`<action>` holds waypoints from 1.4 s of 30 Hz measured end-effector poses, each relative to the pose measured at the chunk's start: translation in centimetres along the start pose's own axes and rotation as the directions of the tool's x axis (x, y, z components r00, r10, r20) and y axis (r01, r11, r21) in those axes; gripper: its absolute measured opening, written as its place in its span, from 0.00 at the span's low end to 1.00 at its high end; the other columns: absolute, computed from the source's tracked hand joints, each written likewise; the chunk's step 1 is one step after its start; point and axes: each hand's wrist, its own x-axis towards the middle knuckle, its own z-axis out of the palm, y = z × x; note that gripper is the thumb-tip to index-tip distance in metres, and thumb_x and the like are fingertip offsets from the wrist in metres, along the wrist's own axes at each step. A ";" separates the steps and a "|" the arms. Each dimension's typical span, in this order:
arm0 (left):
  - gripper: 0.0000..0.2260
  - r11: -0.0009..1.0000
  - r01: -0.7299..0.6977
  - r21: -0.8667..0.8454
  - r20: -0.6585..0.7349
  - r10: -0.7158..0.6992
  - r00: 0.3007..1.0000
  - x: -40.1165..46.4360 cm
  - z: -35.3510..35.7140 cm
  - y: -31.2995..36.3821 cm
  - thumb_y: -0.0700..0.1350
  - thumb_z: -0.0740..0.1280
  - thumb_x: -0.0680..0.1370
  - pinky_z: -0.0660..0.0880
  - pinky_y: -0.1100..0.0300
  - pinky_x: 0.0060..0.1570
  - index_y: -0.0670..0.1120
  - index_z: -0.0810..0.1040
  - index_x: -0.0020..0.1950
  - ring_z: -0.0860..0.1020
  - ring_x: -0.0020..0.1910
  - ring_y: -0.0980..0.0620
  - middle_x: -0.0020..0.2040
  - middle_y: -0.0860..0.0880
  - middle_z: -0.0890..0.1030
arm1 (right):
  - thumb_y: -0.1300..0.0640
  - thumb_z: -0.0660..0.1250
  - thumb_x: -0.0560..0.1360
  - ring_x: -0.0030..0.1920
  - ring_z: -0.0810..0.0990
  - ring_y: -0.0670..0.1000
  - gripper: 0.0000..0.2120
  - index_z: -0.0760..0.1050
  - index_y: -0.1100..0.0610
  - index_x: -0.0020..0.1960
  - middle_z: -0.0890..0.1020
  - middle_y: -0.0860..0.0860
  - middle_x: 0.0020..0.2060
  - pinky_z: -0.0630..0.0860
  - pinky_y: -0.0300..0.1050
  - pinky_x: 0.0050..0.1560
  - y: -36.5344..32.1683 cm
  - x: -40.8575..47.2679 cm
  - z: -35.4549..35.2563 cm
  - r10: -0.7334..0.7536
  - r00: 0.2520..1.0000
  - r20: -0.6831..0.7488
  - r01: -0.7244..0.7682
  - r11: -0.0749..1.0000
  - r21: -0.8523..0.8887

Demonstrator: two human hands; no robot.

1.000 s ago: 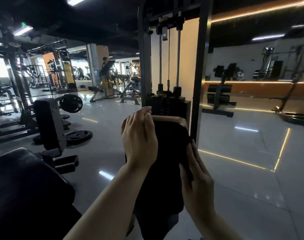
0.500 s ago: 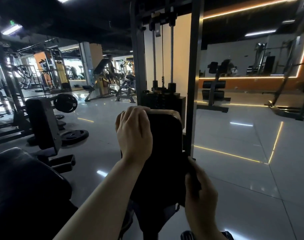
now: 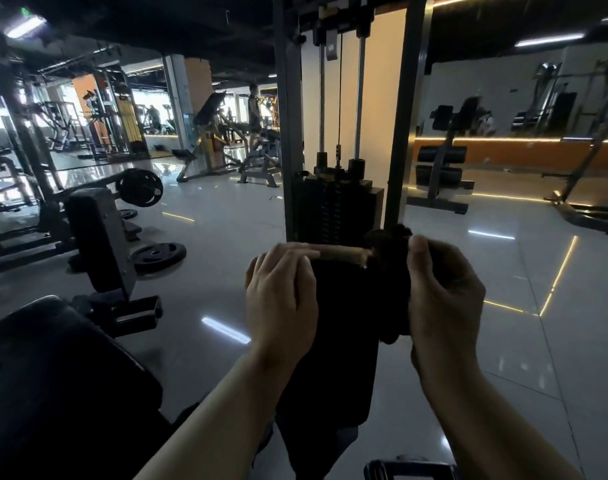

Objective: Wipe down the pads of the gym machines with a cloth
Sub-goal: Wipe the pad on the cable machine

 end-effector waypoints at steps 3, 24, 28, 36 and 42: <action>0.16 0.998 0.029 0.063 0.069 -0.033 0.997 0.7 -0.5 0.7 0.46 0.54 0.79 0.71 0.55 0.51 0.44 0.80 0.43 0.78 0.45 0.52 0.46 0.52 0.81 | 0.42 0.67 0.64 0.42 0.80 0.40 0.17 0.76 0.53 0.45 0.81 0.48 0.41 0.75 0.31 0.40 -2.4 2.3 1.8 -0.031 0.998 0.063 0.038 0.991 -0.126; 0.12 0.919 -0.043 0.391 0.359 -0.110 0.927 29.2 -14.5 28.0 0.43 0.60 0.77 0.71 0.51 0.54 0.44 0.79 0.57 0.76 0.56 0.48 0.59 0.46 0.77 | 0.33 0.62 0.67 0.43 0.79 0.49 0.29 0.75 0.57 0.53 0.81 0.51 0.44 0.79 0.45 0.43 -36.2 18.7 4.9 -0.124 0.881 0.456 0.384 0.749 -0.540; 0.11 0.891 -0.058 0.449 0.348 -0.114 0.931 31.8 -18.8 32.9 0.42 0.62 0.77 0.73 0.47 0.57 0.45 0.79 0.57 0.76 0.58 0.47 0.60 0.47 0.77 | 0.41 0.65 0.74 0.39 0.79 0.48 0.19 0.76 0.57 0.52 0.82 0.52 0.42 0.80 0.47 0.41 -40.1 18.6 4.8 -0.085 0.856 0.510 0.411 0.711 -0.571; 0.10 0.848 0.000 0.530 0.322 -0.201 0.925 30.8 -27.2 39.4 0.42 0.62 0.77 0.73 0.46 0.56 0.47 0.79 0.56 0.77 0.55 0.49 0.59 0.50 0.77 | 0.39 0.59 0.77 0.38 0.78 0.48 0.21 0.77 0.57 0.52 0.81 0.51 0.41 0.74 0.42 0.36 -46.9 13.9 5.8 -0.076 0.814 0.576 0.463 0.684 -0.565; 0.10 0.814 0.023 0.580 0.344 -0.271 0.899 27.0 -35.5 41.4 0.44 0.62 0.77 0.75 0.48 0.54 0.49 0.80 0.55 0.78 0.53 0.49 0.57 0.51 0.78 | 0.40 0.60 0.77 0.40 0.78 0.51 0.19 0.75 0.57 0.47 0.80 0.51 0.40 0.74 0.45 0.37 -52.6 7.5 7.0 -0.043 0.759 0.649 0.470 0.727 -0.501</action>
